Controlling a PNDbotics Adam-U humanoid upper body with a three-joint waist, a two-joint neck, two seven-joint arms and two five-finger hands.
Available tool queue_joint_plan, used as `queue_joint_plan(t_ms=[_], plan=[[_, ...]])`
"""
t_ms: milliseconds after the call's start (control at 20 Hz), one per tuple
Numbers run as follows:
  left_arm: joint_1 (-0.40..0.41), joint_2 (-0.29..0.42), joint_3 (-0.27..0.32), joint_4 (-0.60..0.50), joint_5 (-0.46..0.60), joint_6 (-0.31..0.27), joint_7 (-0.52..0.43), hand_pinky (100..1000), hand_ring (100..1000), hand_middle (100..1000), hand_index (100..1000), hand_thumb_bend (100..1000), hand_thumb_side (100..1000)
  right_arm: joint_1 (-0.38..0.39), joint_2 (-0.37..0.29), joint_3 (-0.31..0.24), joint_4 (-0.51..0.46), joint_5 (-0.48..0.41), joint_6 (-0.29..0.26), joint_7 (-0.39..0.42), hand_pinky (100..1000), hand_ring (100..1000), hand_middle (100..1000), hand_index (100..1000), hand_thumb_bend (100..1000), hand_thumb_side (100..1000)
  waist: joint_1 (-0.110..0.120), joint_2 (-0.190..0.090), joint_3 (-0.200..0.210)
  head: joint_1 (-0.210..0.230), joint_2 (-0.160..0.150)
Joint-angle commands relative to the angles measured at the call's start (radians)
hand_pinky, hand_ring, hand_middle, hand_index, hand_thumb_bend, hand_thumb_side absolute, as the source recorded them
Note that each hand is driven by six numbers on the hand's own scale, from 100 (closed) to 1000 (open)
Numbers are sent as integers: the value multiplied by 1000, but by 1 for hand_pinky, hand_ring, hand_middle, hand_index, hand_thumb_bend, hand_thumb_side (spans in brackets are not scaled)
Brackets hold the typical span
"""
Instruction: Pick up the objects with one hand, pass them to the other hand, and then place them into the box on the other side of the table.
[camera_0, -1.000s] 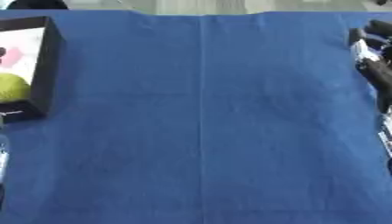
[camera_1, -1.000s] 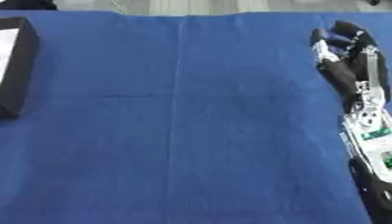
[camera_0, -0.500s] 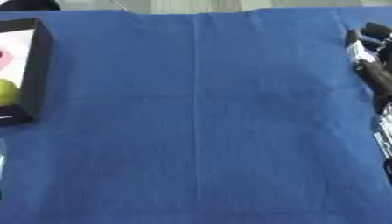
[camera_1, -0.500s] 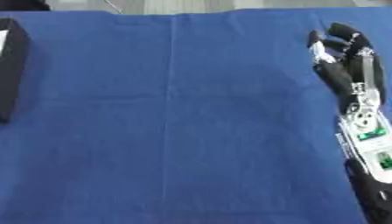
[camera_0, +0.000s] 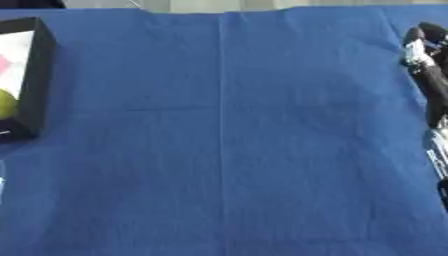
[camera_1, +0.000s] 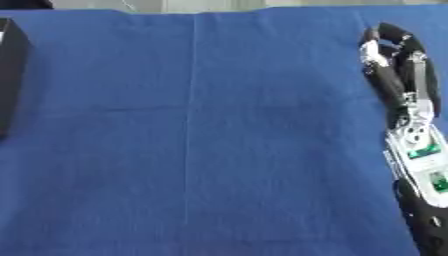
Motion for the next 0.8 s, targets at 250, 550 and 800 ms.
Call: queue_joint_plan(t_ms=[250,550,800], plan=[[-17,19,10,-23,6,-4,2,929,724,717,816,217,869,-12,-33,-17,-38,31,5,10,728,806,791,824,298,363,8,-11,-16,10,2],[-30,31,2,-26,7,-4,-6,930,725,719,817,214,858,-8,-43,-25,-42,40,10,9,728,805,790,823,289,371,7,-22,-24,13,-1],[-33,35,-1,-27,10,-5,-9,930,726,719,817,214,855,0,-46,-25,-45,33,9,6,728,805,790,822,284,377,3,-25,-16,23,3]])
